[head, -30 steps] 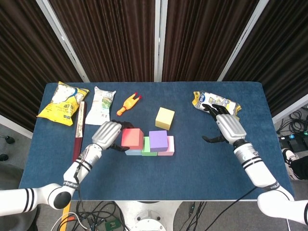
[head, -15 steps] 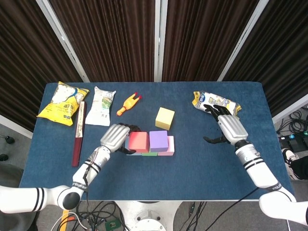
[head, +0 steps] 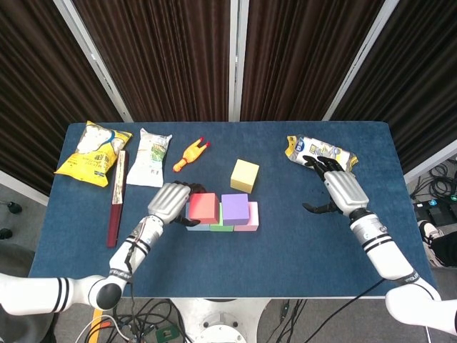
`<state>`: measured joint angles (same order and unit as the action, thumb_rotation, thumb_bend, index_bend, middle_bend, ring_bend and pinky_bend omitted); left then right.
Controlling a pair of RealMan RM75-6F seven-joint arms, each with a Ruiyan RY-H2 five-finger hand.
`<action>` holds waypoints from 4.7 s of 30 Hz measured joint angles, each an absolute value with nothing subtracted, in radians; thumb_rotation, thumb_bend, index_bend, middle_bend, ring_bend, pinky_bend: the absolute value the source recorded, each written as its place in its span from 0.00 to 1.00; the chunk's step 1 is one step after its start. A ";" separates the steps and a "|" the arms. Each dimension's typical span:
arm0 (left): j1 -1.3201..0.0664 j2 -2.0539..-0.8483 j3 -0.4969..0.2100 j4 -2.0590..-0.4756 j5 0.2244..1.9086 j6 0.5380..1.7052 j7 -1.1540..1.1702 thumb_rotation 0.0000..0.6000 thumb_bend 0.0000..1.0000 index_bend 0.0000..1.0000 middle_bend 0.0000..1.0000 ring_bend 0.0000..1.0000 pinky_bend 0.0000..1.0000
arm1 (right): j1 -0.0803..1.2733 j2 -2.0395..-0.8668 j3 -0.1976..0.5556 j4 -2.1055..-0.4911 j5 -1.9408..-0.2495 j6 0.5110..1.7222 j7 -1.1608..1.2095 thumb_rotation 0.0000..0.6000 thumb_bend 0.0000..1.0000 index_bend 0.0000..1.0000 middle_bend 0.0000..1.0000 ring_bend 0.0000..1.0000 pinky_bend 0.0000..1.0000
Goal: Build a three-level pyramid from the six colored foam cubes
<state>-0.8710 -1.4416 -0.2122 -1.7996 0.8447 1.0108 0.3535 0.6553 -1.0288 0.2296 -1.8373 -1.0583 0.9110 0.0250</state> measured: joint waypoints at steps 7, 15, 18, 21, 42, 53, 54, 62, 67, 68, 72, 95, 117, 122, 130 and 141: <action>-0.877 -1.443 -0.212 -1.795 0.838 1.005 0.359 1.00 0.19 0.36 0.32 0.29 0.32 | 0.654 -1.028 0.229 -1.842 -1.057 0.911 0.022 1.00 0.12 0.00 0.16 0.00 0.00; -0.876 -1.442 -0.205 -1.805 0.846 1.013 0.369 1.00 0.19 0.21 0.25 0.24 0.32 | 0.651 -1.026 0.231 -1.845 -1.055 0.914 0.020 1.00 0.13 0.00 0.16 0.00 0.00; -0.877 -1.441 -0.207 -1.807 0.847 1.011 0.367 1.00 0.19 0.18 0.23 0.22 0.32 | 0.650 -1.026 0.231 -1.845 -1.054 0.915 0.021 1.00 0.13 0.00 0.16 0.00 0.00; -0.875 -1.434 -0.207 -1.816 0.855 1.010 0.361 1.00 0.18 0.17 0.20 0.20 0.32 | 0.649 -1.024 0.232 -1.847 -1.054 0.915 0.022 1.00 0.13 0.00 0.16 0.00 0.00; -0.873 -1.323 -0.231 -1.817 0.880 0.840 0.155 0.90 0.17 0.24 0.19 0.17 0.30 | 0.645 -1.026 0.234 -1.847 -1.059 0.916 0.029 1.00 0.13 0.00 0.16 0.00 0.00; -0.895 -1.334 -0.231 -1.787 0.862 0.829 0.144 0.86 0.18 0.32 0.19 0.17 0.30 | 0.643 -1.026 0.233 -1.845 -1.058 0.913 0.031 1.00 0.13 0.00 0.16 0.00 0.00; -0.897 -1.336 -0.228 -1.784 0.863 0.831 0.147 0.85 0.18 0.31 0.19 0.17 0.30 | 0.644 -1.027 0.234 -1.844 -1.057 0.913 0.032 1.00 0.13 0.00 0.16 0.00 0.00; -0.901 -1.346 -0.216 -1.780 0.880 0.847 0.160 0.84 0.18 0.28 0.19 0.17 0.30 | 0.645 -1.029 0.235 -1.840 -1.055 0.910 0.033 1.00 0.13 0.00 0.16 0.00 0.00; -0.908 -1.354 -0.210 -1.769 0.874 0.844 0.169 0.84 0.18 0.27 0.19 0.17 0.30 | 0.645 -1.030 0.235 -1.838 -1.055 0.907 0.036 1.00 0.13 0.00 0.16 0.00 0.00; -0.909 -1.356 -0.210 -1.768 0.871 0.844 0.170 0.85 0.18 0.27 0.19 0.17 0.30 | 0.644 -1.029 0.234 -1.839 -1.056 0.908 0.037 1.00 0.13 0.00 0.16 0.00 0.00; -0.916 -1.358 -0.208 -1.763 0.860 0.845 0.181 0.84 0.18 0.31 0.19 0.17 0.30 | 0.641 -1.028 0.234 -1.840 -1.058 0.909 0.040 1.00 0.13 0.00 0.16 0.00 0.00; -0.916 -1.368 -0.201 -1.795 0.854 0.891 0.213 0.85 0.19 0.40 0.19 0.17 0.30 | 0.633 -1.023 0.235 -1.840 -1.065 0.914 0.049 1.00 0.13 0.00 0.16 0.00 0.00; -0.924 -1.374 -0.201 -1.772 0.858 0.876 0.211 0.85 0.19 0.39 0.19 0.17 0.30 | 0.632 -1.025 0.236 -1.839 -1.057 0.915 0.044 1.00 0.13 0.00 0.16 0.00 0.00; -0.926 -1.377 -0.201 -1.769 0.853 0.874 0.211 0.85 0.19 0.38 0.19 0.17 0.30 | 0.632 -1.026 0.236 -1.838 -1.056 0.914 0.045 1.00 0.13 0.00 0.16 0.00 0.00; -0.929 -1.376 -0.197 -1.770 0.853 0.870 0.214 0.85 0.19 0.30 0.18 0.17 0.30 | 0.631 -1.027 0.236 -1.836 -1.055 0.914 0.046 1.00 0.13 0.00 0.16 0.00 0.00; -0.925 -1.377 -0.191 -1.779 0.876 0.871 0.207 0.86 0.18 0.12 0.16 0.15 0.30 | 0.627 -1.023 0.236 -1.838 -1.051 0.919 0.045 1.00 0.13 0.00 0.16 0.00 0.00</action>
